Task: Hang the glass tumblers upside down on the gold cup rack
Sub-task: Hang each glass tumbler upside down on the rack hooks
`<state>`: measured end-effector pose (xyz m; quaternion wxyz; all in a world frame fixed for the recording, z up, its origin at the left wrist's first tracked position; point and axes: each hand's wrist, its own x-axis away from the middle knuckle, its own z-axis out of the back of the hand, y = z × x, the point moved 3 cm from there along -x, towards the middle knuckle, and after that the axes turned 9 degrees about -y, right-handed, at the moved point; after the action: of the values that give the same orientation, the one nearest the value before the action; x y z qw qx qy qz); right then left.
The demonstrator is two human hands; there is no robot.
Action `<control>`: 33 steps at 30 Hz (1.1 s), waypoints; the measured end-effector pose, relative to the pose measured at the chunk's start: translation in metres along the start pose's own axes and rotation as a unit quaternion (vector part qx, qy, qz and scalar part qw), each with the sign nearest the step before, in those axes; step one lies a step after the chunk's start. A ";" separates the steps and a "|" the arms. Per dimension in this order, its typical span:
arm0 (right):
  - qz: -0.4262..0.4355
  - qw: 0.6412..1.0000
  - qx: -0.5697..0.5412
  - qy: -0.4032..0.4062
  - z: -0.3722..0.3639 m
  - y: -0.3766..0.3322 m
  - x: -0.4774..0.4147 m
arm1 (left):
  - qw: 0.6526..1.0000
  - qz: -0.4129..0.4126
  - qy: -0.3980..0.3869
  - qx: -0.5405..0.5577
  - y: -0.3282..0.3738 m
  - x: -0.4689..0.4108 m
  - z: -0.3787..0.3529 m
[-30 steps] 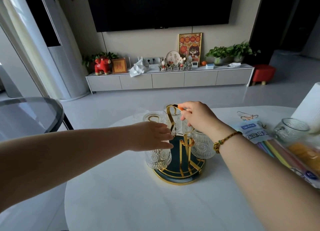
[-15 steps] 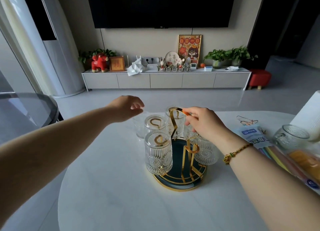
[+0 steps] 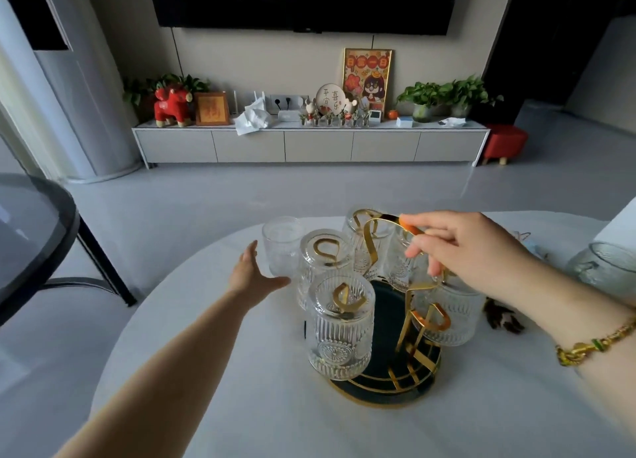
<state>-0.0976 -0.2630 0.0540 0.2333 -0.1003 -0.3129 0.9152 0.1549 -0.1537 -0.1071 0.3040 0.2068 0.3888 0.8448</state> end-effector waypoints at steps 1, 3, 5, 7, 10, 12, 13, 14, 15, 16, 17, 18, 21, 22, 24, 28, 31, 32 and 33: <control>-0.003 1.000 -0.001 0.000 0.000 0.000 -0.001 | 0.999 0.001 0.003 0.043 -0.002 -0.005 -0.006; -0.006 1.000 -0.009 -0.001 0.002 -0.001 -0.003 | 0.993 -0.014 0.007 0.118 -0.001 -0.011 -0.017; -0.011 1.000 -0.024 -0.001 0.001 0.000 -0.004 | 0.987 -0.043 0.025 0.151 0.004 -0.016 -0.025; -0.015 0.999 -0.031 0.000 0.000 0.002 -0.004 | 0.983 -0.043 0.050 0.170 0.007 -0.022 -0.027; -0.016 0.999 -0.031 -0.005 0.001 0.005 -0.005 | 0.987 -0.005 0.074 0.142 0.008 -0.027 -0.029; -0.014 0.999 -0.036 -0.011 0.001 0.005 -0.006 | 0.990 0.013 0.081 0.112 0.010 -0.026 -0.029; -0.013 0.999 -0.039 -0.009 0.001 0.005 -0.006 | 0.991 0.020 0.085 0.102 0.011 -0.025 -0.029; -0.012 0.999 -0.043 -0.008 0.002 0.005 -0.006 | 0.991 0.027 0.089 0.095 0.010 -0.023 -0.028; -0.010 0.999 -0.049 -0.009 0.001 0.005 -0.005 | 0.991 0.035 0.094 0.093 0.008 -0.021 -0.027; -0.008 0.998 -0.056 -0.008 0.001 0.005 -0.005 | 0.990 0.040 0.098 0.096 0.005 -0.018 -0.025; -0.007 0.998 -0.062 -0.008 0.001 0.005 -0.005 | 0.989 0.041 0.102 0.102 0.002 -0.016 -0.022; -0.005 0.998 -0.064 -0.008 0.001 0.005 -0.005 | 0.987 0.039 0.109 0.109 -0.001 -0.011 -0.018; -0.006 0.998 -0.068 -0.007 0.001 0.005 -0.006 | 0.983 0.021 0.139 0.114 -0.004 0.004 0.002; -0.007 0.998 -0.068 -0.008 0.000 0.005 -0.006 | 0.982 0.010 0.148 0.116 -0.002 0.010 0.010; -0.009 0.998 -0.061 -0.009 0.000 0.002 -0.005 | 0.979 -0.029 0.165 0.120 0.006 0.026 0.031; -0.022 0.998 -0.062 -0.013 0.000 -0.001 -0.004 | 0.975 -0.102 0.175 0.091 0.028 0.065 0.074; -0.024 0.998 -0.051 -0.002 0.000 -0.005 0.000 | 0.979 -0.150 0.134 0.012 0.051 0.103 0.097; -0.022 0.999 -0.048 0.002 0.000 -0.007 0.002 | 0.978 -0.173 0.116 -0.020 0.061 0.117 0.102; -0.026 0.999 -0.048 0.001 -0.001 -0.007 0.001 | 0.974 -0.198 0.095 -0.056 0.071 0.126 0.103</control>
<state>-0.0959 -0.2570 0.0573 0.2520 -0.1042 -0.3586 0.8928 0.0982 -0.0502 0.0259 0.4377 0.0269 0.4013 0.8042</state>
